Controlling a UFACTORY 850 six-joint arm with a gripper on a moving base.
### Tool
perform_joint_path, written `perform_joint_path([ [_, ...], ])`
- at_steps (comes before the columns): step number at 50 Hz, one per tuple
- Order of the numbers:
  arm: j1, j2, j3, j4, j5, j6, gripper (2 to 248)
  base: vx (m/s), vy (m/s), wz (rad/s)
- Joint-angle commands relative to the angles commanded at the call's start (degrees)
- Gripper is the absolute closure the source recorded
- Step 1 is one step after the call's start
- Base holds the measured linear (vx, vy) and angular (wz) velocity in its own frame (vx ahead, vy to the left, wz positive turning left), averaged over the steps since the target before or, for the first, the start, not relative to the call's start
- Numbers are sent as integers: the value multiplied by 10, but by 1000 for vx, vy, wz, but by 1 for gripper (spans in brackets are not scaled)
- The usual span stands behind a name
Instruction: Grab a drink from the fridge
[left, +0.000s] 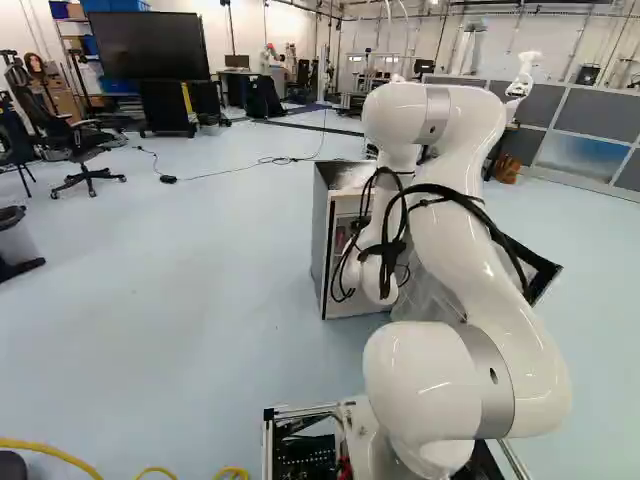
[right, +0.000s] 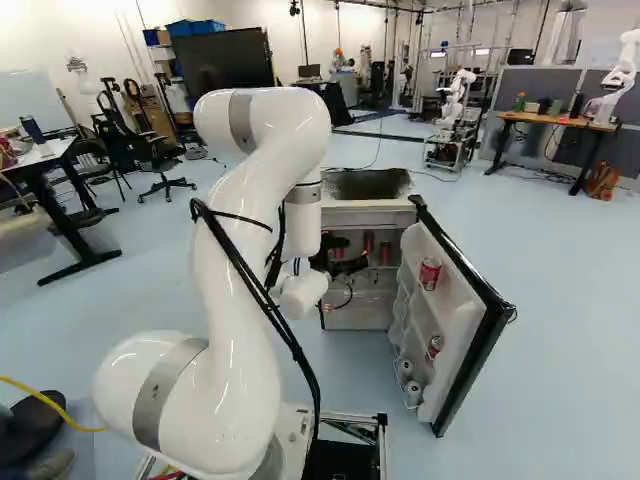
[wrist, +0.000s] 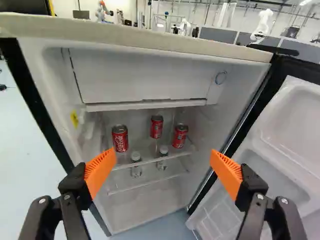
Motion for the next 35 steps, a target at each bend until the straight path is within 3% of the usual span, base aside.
perform_joint_path([
  [35,-5,-70,-42,-28,0,0,3,0,0,0],
])
